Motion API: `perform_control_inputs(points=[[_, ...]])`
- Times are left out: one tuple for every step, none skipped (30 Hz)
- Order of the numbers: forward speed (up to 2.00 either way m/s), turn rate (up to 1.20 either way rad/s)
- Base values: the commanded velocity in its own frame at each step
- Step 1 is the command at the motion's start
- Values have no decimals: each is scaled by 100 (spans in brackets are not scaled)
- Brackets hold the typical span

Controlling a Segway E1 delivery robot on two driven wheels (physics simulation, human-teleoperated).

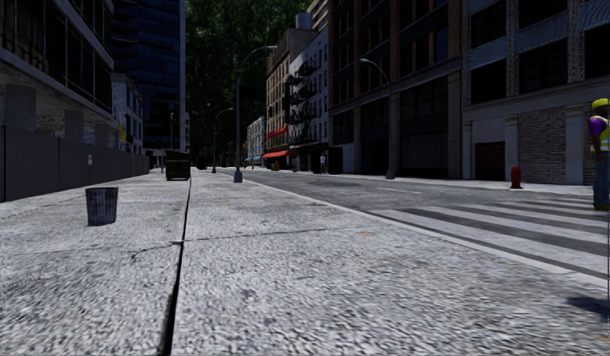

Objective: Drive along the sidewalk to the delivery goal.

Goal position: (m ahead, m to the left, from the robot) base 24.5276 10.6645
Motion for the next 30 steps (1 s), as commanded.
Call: perform_control_inputs(points=[[200, 90], [200, 90], [200, 90], [200, 67], [200, 39], [200, 39], [200, 12], [200, 0], [200, 0], [200, 0], [200, 0], [200, 0], [200, 0], [200, 0], [200, 0], [200, 0], [200, 0], [200, 0], [200, 0], [200, 0], [200, 0], [200, 0], [200, -6], [200, -50], [200, -50], [200, -97], [200, -100], [200, -101], [200, -99], [200, -13]])
